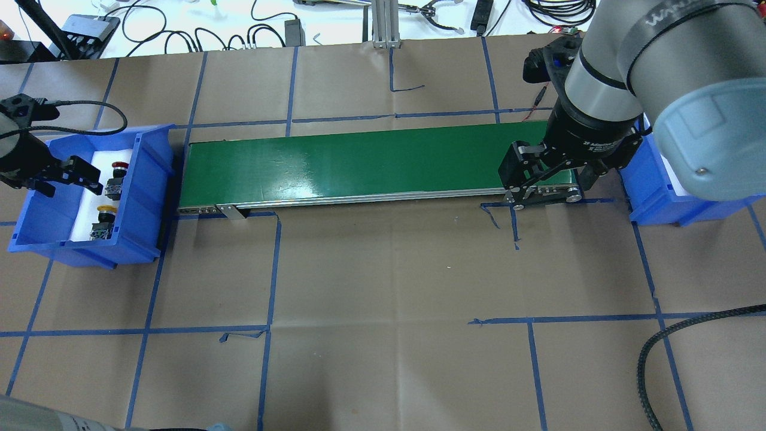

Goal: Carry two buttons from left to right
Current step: 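Move the left gripper over the blue bin above the yellow button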

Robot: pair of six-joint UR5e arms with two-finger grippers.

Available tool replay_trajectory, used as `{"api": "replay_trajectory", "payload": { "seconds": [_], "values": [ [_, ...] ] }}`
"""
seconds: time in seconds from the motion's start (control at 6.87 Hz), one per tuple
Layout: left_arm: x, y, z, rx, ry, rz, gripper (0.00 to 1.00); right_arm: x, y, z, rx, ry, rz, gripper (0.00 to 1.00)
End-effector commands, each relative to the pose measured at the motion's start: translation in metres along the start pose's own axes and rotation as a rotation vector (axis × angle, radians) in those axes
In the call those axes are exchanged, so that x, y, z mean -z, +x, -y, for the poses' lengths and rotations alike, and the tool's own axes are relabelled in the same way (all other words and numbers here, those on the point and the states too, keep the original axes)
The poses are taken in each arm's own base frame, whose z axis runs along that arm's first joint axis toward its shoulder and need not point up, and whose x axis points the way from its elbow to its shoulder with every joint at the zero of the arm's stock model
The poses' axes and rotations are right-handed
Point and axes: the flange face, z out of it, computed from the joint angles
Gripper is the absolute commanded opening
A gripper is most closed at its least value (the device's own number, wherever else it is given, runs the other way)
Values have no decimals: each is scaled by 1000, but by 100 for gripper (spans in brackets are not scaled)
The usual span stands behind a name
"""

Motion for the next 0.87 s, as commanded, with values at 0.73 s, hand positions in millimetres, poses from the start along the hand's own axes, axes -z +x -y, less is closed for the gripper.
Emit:
{"api": "replay_trajectory", "payload": {
  "seconds": [0.73],
  "values": [
    [-69, 0, 0, -1, -43, -25, 99, 0, 1, 0, -1, 0, 0, 100]
  ]
}}
